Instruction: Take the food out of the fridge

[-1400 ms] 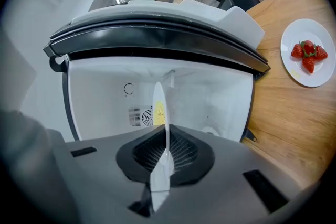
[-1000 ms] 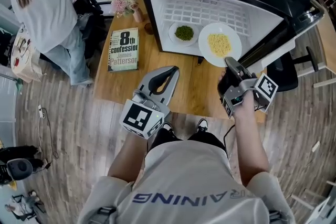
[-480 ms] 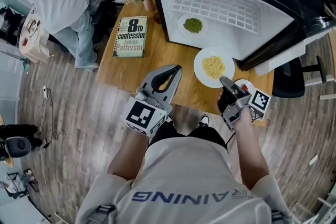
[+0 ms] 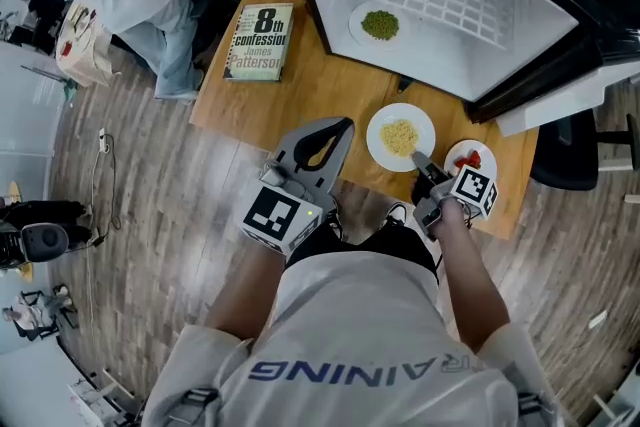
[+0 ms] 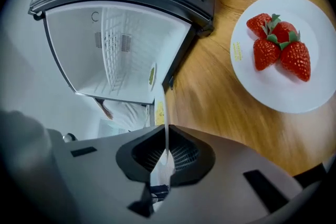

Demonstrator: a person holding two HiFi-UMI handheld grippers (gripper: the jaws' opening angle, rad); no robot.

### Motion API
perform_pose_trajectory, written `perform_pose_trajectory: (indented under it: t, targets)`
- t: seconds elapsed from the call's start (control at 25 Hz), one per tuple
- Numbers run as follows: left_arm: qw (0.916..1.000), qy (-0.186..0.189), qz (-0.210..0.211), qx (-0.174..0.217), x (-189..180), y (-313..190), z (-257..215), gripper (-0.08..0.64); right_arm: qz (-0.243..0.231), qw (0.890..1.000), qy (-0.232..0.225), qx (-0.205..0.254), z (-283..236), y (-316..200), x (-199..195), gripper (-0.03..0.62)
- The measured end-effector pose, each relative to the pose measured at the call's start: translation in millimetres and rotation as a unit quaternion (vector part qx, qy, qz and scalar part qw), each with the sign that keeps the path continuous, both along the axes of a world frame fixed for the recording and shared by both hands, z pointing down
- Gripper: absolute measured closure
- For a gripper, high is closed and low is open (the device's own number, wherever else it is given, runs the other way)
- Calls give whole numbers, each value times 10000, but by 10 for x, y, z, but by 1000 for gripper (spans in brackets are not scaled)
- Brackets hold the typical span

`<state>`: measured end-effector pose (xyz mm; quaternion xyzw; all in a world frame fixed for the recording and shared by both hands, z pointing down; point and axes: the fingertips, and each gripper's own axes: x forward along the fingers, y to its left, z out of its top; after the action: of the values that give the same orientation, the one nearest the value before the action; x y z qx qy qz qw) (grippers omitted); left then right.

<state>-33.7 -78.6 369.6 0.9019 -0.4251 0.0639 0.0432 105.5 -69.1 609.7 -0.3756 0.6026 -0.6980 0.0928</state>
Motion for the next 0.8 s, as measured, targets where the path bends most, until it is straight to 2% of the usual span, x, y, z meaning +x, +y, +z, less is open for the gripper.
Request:
perform_pose_trajectory:
  t: [0.2, 0.4, 0.8]
  targets:
    - [9999, -18, -53, -103, 59, 73, 68, 552, -105, 9994, 207, -254, 304, 93, 120, 561]
    - [9998, -48, -59, -172, 51, 141, 134, 552, 34, 9987, 288, -409, 448, 116, 159, 561]
    - [9999, -73, 31, -133, 26, 165, 98, 552, 304, 9962, 681, -441, 542, 93, 176, 561]
